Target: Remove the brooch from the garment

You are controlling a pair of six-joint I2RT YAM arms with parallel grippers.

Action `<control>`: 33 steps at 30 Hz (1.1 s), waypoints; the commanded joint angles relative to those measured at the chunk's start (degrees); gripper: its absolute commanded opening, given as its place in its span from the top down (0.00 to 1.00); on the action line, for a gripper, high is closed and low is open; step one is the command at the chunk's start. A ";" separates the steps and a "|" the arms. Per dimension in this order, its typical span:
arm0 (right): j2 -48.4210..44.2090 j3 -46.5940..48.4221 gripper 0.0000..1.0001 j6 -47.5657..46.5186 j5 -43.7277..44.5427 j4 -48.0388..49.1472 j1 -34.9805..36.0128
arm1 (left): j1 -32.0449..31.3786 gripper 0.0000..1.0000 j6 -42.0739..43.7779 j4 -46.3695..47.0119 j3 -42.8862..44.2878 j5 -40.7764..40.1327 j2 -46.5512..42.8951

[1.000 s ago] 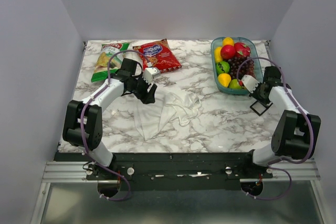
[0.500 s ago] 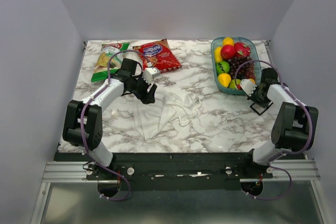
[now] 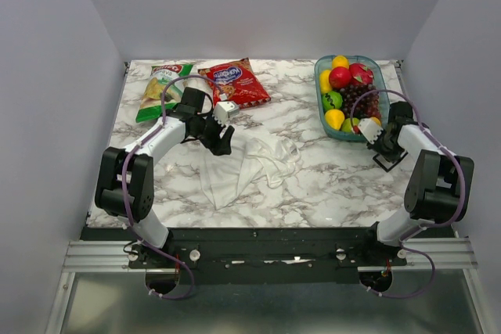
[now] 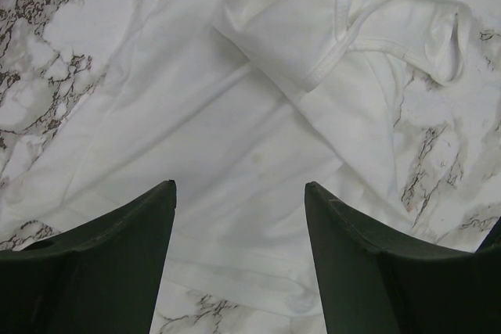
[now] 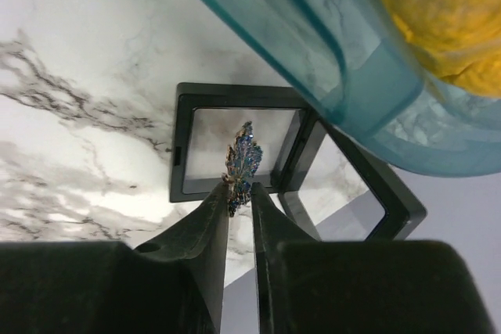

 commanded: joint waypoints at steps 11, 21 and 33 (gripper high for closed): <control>2.43 24.07 0.54 21.14 -15.63 -22.57 0.45 | -0.16 0.25 0.44 -0.23 2.85 3.00 2.60; -8.98 30.32 0.00 30.55 -33.23 -15.56 1.33 | -0.07 0.25 1.32 -1.37 3.38 2.48 1.01; -8.21 37.69 0.00 50.30 -30.57 -4.58 6.07 | 0.19 0.01 -8.60 1.00 9.88 -7.33 -3.29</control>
